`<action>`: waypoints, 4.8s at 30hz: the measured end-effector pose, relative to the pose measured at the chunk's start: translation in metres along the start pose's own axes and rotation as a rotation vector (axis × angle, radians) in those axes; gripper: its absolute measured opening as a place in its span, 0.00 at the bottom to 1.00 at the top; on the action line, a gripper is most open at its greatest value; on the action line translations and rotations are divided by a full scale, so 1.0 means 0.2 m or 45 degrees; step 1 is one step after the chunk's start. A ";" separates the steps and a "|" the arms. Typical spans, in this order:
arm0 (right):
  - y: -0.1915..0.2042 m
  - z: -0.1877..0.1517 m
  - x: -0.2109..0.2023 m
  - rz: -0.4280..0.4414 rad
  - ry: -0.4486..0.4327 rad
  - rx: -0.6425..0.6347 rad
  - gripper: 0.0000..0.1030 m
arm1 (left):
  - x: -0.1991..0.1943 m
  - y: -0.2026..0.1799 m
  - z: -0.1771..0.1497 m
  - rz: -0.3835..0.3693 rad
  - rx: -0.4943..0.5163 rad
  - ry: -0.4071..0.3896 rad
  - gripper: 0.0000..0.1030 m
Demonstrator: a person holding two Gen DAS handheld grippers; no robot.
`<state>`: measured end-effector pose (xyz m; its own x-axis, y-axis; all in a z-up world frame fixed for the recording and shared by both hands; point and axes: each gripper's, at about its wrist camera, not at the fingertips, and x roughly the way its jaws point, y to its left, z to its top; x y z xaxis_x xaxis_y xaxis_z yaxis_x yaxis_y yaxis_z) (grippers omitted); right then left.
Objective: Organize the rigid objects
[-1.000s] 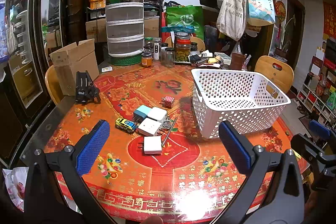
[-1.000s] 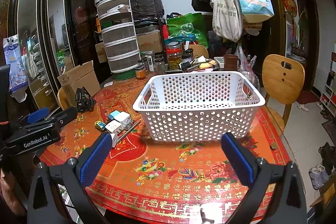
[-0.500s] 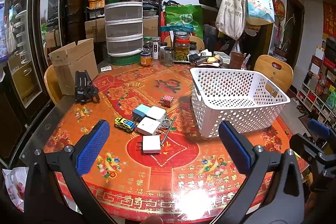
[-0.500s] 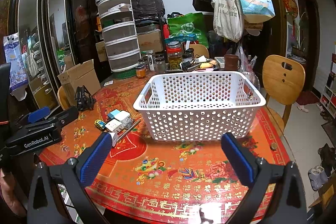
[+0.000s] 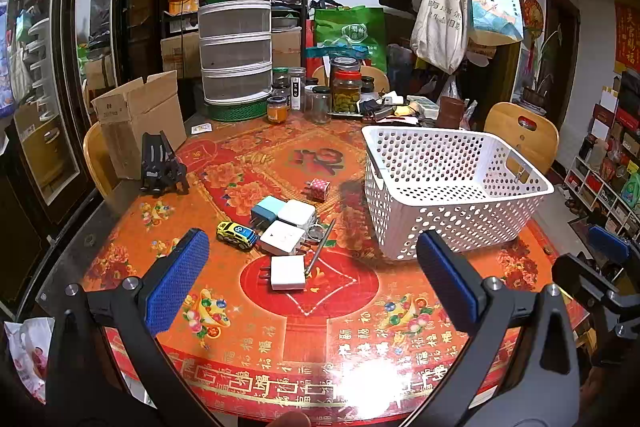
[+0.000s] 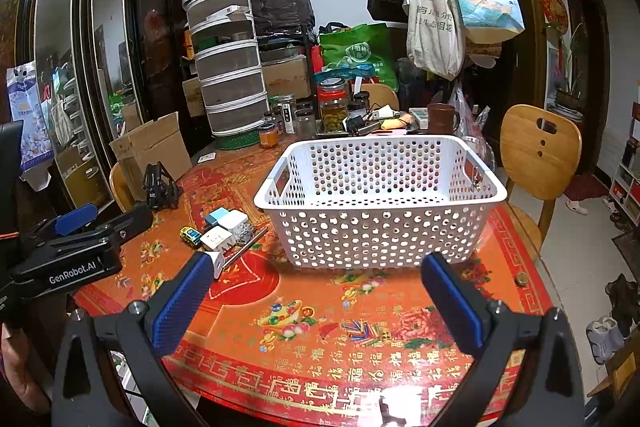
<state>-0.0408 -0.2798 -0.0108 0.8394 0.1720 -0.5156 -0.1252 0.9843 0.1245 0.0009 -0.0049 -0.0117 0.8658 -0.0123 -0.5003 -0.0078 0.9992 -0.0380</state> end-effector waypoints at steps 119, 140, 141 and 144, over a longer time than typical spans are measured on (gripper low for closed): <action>-1.06 0.28 1.10 -0.269 0.448 0.331 0.21 | 1.29 -0.99 0.46 0.357 0.616 0.253 0.52; -1.06 0.28 1.10 -0.267 0.450 0.330 0.21 | 1.05 -0.55 0.53 0.188 0.409 0.187 0.99; -1.06 0.28 1.10 -0.265 0.449 0.329 0.21 | 1.02 -0.46 0.54 0.193 0.380 0.177 0.99; -1.05 0.28 1.09 -0.274 0.449 0.322 0.21 | 0.99 -0.13 0.54 0.222 0.275 0.192 0.99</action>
<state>0.1990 -0.4516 -0.1020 0.5962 0.0120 -0.8027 0.2007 0.9659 0.1635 0.2258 -0.0299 -0.0165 0.7764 0.1711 -0.6066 -0.0293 0.9712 0.2365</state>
